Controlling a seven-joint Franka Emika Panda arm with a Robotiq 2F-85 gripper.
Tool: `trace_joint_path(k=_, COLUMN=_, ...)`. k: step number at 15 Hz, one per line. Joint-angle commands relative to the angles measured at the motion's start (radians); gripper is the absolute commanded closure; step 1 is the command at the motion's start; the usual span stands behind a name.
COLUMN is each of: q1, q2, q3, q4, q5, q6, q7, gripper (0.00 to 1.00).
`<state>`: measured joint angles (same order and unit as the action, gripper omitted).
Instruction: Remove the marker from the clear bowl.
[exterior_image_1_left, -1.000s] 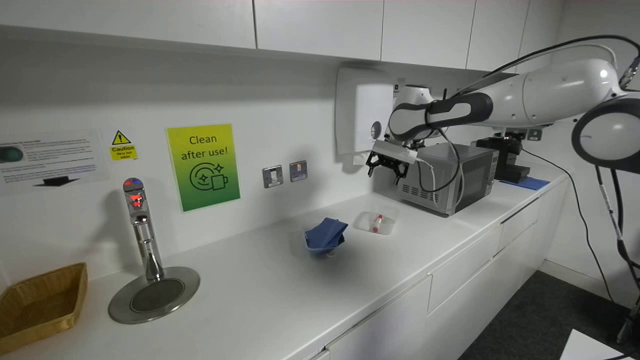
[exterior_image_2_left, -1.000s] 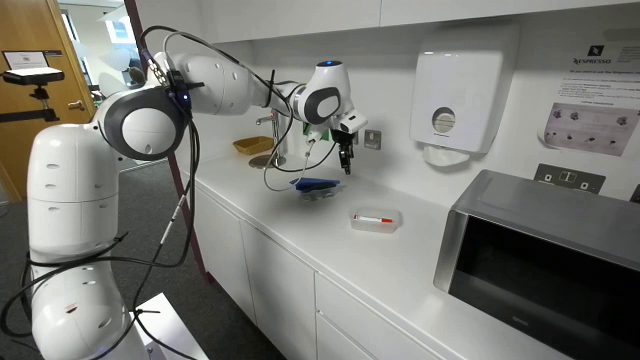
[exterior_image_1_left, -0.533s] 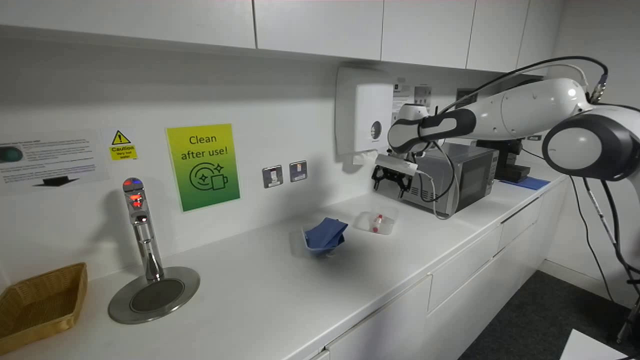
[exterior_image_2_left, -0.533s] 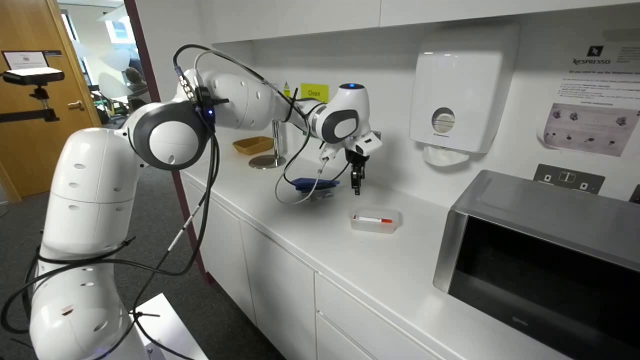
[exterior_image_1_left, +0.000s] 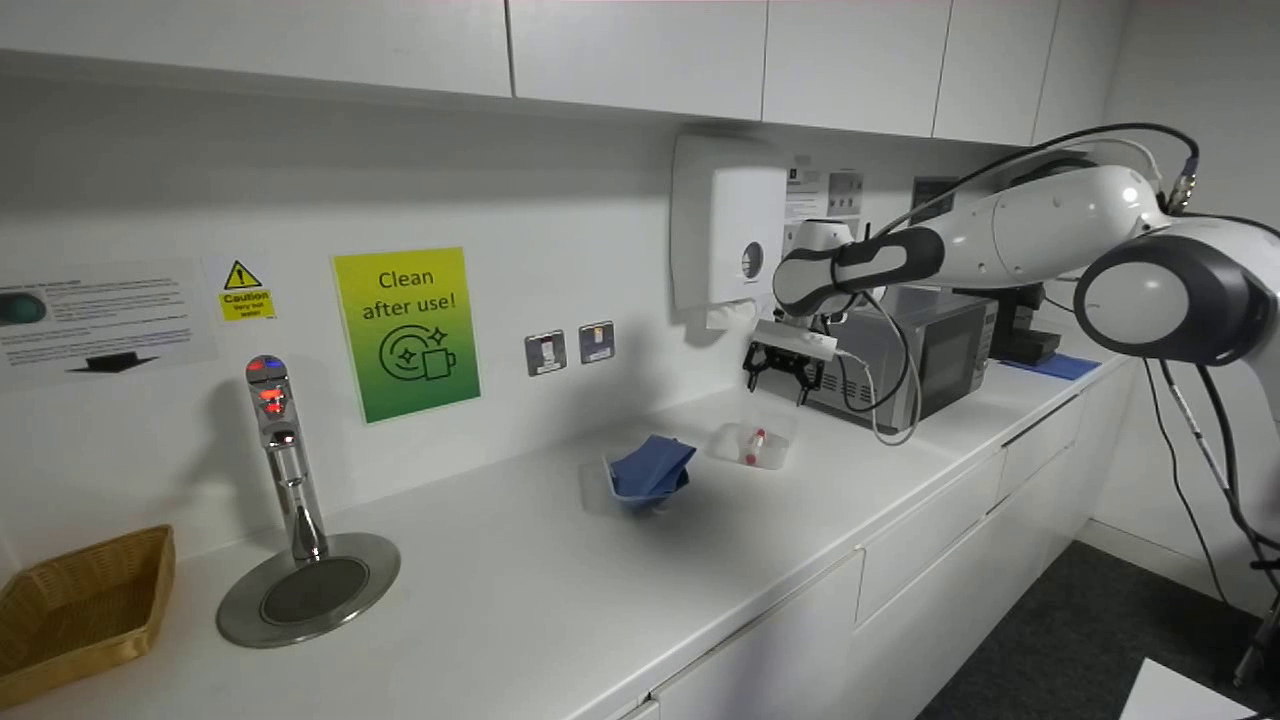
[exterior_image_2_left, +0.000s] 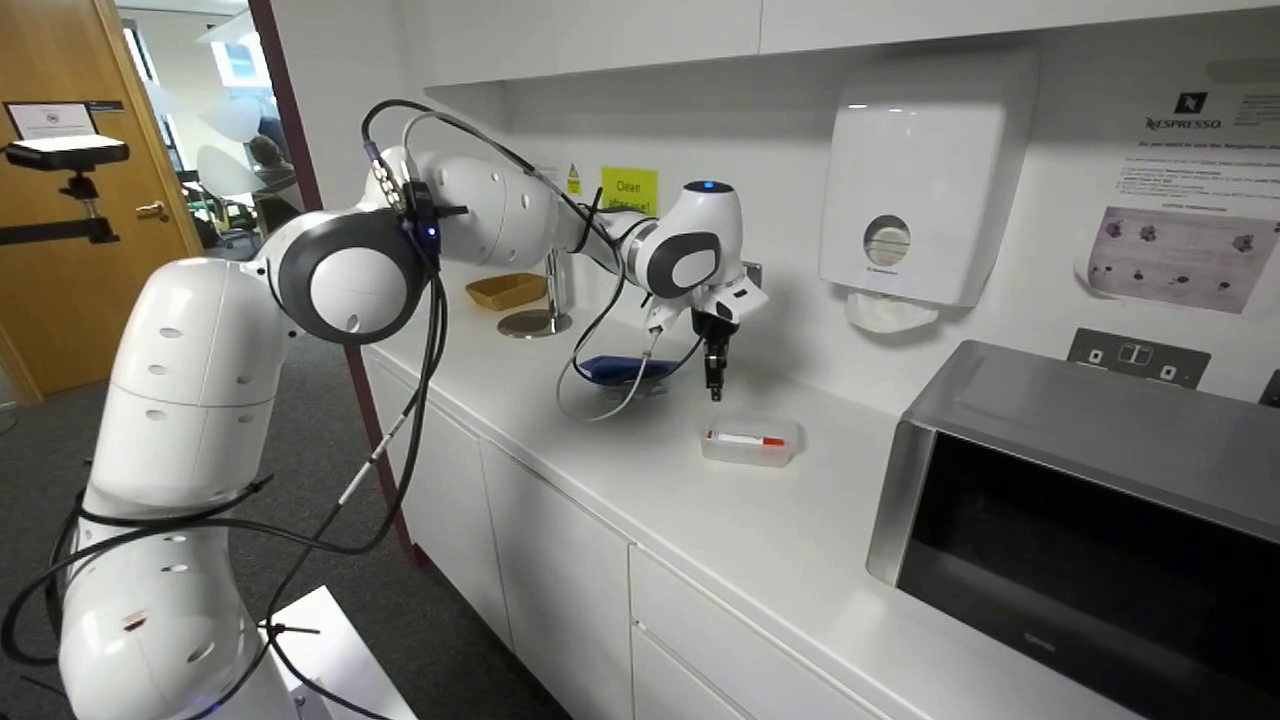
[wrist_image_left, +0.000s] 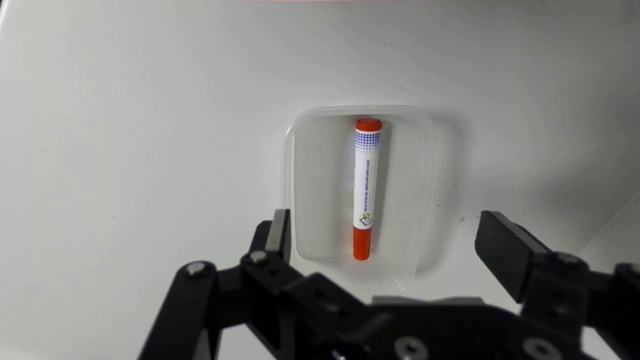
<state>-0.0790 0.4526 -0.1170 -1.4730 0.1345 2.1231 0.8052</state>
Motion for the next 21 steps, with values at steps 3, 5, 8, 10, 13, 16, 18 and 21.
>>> trace_joint_path(k=3, q1=0.003, q2=0.035, q3=-0.007, q4=0.05, q5=0.008, q6=-0.033, q7=0.009, gripper=0.0)
trace_joint_path(k=5, q1=-0.004, q2=0.055, q3=-0.005, q4=0.076, q5=0.014, q6=-0.056, q7=-0.001, gripper=0.0)
trace_joint_path(k=8, q1=-0.004, q2=0.077, q3=-0.01, q4=0.11, q5=0.007, q6=-0.076, q7=0.009, gripper=0.0)
trace_joint_path(k=10, q1=-0.007, q2=0.099, q3=-0.014, q4=0.144, q5=0.007, q6=-0.101, q7=0.012, gripper=0.09)
trace_joint_path(k=13, q1=-0.012, q2=0.141, q3=-0.02, q4=0.205, q5=0.007, q6=-0.136, q7=0.024, gripper=0.22)
trace_joint_path(k=16, q1=-0.026, q2=0.206, q3=-0.026, q4=0.285, q5=0.014, q6=-0.168, q7=0.032, gripper=0.12)
trace_joint_path(k=18, q1=-0.039, q2=0.256, q3=-0.025, q4=0.344, q5=0.019, q6=-0.191, q7=0.035, gripper=0.1)
trace_joint_path(k=21, q1=-0.059, q2=0.332, q3=-0.022, q4=0.435, q5=0.023, q6=-0.228, q7=0.034, gripper=0.15)
